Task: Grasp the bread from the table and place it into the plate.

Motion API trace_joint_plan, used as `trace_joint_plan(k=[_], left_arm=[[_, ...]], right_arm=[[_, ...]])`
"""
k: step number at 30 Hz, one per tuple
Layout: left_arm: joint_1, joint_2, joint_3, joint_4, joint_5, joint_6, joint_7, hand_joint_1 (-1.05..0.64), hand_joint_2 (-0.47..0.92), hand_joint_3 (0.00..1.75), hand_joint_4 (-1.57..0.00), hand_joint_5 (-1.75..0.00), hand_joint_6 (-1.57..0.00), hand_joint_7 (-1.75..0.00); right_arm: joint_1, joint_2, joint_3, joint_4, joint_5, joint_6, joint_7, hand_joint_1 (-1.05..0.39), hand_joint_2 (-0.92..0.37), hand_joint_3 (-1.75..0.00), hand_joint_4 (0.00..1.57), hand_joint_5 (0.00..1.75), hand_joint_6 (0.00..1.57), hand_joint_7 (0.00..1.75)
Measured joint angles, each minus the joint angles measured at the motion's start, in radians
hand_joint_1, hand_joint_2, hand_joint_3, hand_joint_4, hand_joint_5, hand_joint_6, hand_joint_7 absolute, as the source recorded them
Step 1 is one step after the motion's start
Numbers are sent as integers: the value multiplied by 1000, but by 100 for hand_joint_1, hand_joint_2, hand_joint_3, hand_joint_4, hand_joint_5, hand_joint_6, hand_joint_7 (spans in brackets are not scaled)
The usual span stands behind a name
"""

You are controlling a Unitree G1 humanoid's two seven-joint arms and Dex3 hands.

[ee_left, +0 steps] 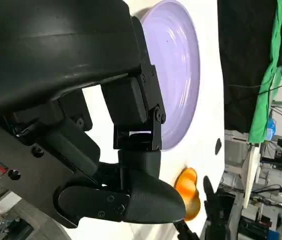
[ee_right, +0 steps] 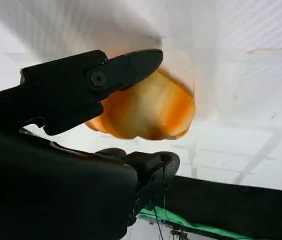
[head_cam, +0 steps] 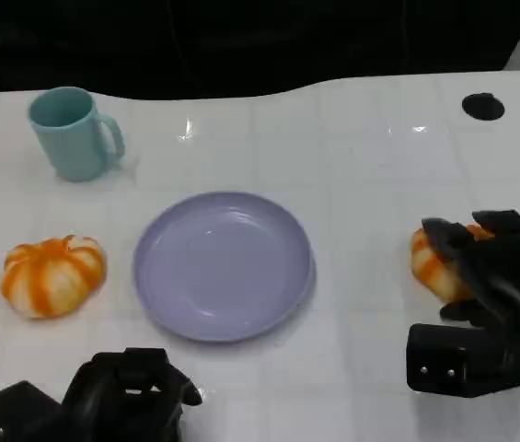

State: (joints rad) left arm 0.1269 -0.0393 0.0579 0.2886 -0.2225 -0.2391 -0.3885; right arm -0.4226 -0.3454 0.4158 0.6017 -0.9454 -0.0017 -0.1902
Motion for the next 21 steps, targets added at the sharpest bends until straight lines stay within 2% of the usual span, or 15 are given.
trace_joint_plan(k=[4, 7, 9, 10, 12, 13, 14, 15, 17, 18, 19, 20, 21], left_arm=[[4, 0, 0, -10, 0, 2, 0, -105, 55, 65, -157, -123, -146, -68], [6, 0, 0, -12, 0, 2, 0, -105, 55, 65, -157, -122, -145, -68], [8, 0, 0, -13, 0, 2, 0, -105, 55, 65, -157, -122, -145, -68], [10, 0, 0, -14, 0, 2, 0, -105, 55, 65, -157, -122, -145, -68], [14, 0, 0, -17, 0, 2, 1, -105, 54, 66, -157, -122, -146, -68], [15, -1, -1, -20, 0, 2, 3, -105, 54, 66, -157, -122, -146, -68], [17, -1, -1, -23, 0, 2, 5, -105, 54, 66, -157, -123, -146, -68], [18, -1, -1, -25, 0, 3, 8, -105, 54, 66, -157, -122, -145, -68], [18, -1, -1, -26, 0, 3, 10, -105, 54, 67, -157, -122, -145, -69], [18, -1, -2, -26, 0, 3, 10, -105, 54, 67, -157, -122, -145, -69], [18, -1, -2, -26, 0, 3, 10, -105, 54, 67, -157, -122, -145, -69], [18, -2, -2, -26, 0, 3, 10, -105, 54, 67, -157, -122, -145, -69], [18, -2, -2, -26, 0, 4, 10, -105, 54, 68, -157, -122, -145, -69]], right_arm=[[-57, 13, 19, 103, 20, -9, -24, -62, -92, -6, 14, 27, 27, 2], [-103, 25, 40, 200, 27, -33, -76, -46, -92, -6, 52, 24, 50, 7], [-132, 36, 47, 270, 39, -64, -128, -36, -91, -3, 84, 27, 71, 8], [-140, 40, 47, 304, 49, -86, -165, -32, -92, -6, 99, 41, 90, 12], [-162, 49, 49, 376, 65, -133, -252, -29, -91, -4, 98, 89, 111, 12], [-170, 52, 52, 402, 69, -154, -292, -27, -91, -3, 94, 113, 117, 11], [-177, 54, 56, 430, 73, -179, -336, -26, -91, -2, 93, 123, 120, 10], [-181, 54, 61, 447, 74, -196, -369, -23, -92, -4, 85, 152, 124, 13], [-186, 55, 72, 478, 77, -227, -423, -20, -92, -9, 82, 169, 126, 16], [-187, 55, 74, 488, 80, -242, -442, -19, -89, -19, 82, 172, 114, 51], [-188, 55, 76, 497, 85, -256, -456, -18, -84, -34, 83, 173, 88, 115], [-188, 56, 78, 505, 94, -268, -468, -17, -75, -52, 84, 174, 77, 144], [-189, 56, 81, 511, 96, -277, -482, -17, -61, -76, 87, 174, 72, 162]])
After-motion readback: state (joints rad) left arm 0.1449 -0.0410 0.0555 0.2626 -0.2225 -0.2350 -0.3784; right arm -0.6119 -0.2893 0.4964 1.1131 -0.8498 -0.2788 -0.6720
